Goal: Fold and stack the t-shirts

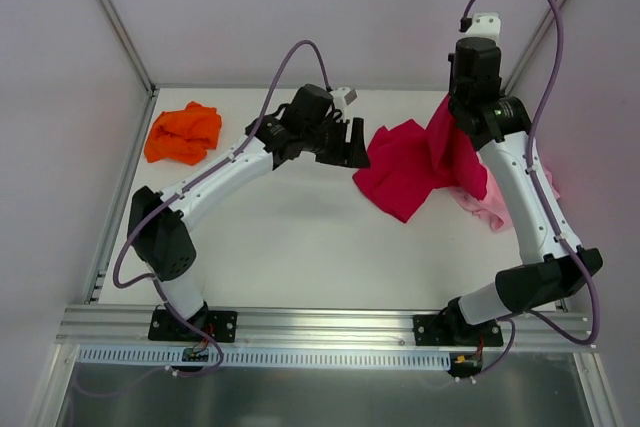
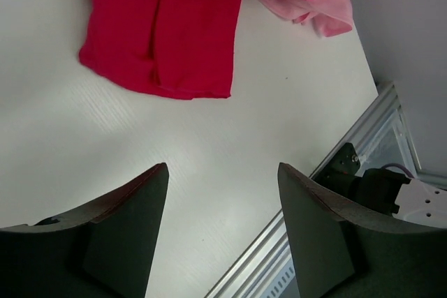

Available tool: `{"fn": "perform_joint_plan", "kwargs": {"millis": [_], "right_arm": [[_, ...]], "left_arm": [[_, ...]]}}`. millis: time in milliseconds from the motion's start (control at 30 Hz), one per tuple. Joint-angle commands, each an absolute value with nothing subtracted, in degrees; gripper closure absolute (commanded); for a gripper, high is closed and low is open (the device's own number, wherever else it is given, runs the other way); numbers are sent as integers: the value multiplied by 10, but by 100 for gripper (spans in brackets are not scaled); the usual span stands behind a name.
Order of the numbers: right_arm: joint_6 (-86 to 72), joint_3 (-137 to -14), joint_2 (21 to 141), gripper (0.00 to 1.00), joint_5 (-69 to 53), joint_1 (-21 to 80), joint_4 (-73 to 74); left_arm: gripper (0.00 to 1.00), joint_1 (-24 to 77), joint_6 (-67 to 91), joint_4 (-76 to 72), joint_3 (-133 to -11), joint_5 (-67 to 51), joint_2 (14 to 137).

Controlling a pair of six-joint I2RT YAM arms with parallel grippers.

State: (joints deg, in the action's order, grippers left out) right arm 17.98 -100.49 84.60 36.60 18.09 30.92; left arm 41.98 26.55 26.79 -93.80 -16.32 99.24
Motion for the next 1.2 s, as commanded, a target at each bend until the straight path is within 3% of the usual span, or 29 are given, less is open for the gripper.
{"fn": "perform_joint_plan", "kwargs": {"millis": [0,267,567,1167], "right_arm": [[160,-1023,848,99,367,182,308],[100,-1056,855,99,290,183,355],[62,-1045,851,99,255,223,406],[90,-1009,820,99,258,227,409]], "left_arm": [[36,415,269,222,-941,-216,1008],[33,430,286,182,-914,-269,1101],[33,469,283,215,-1069,-267,1250],[38,474,272,234,-1049,-149,1284]]}}
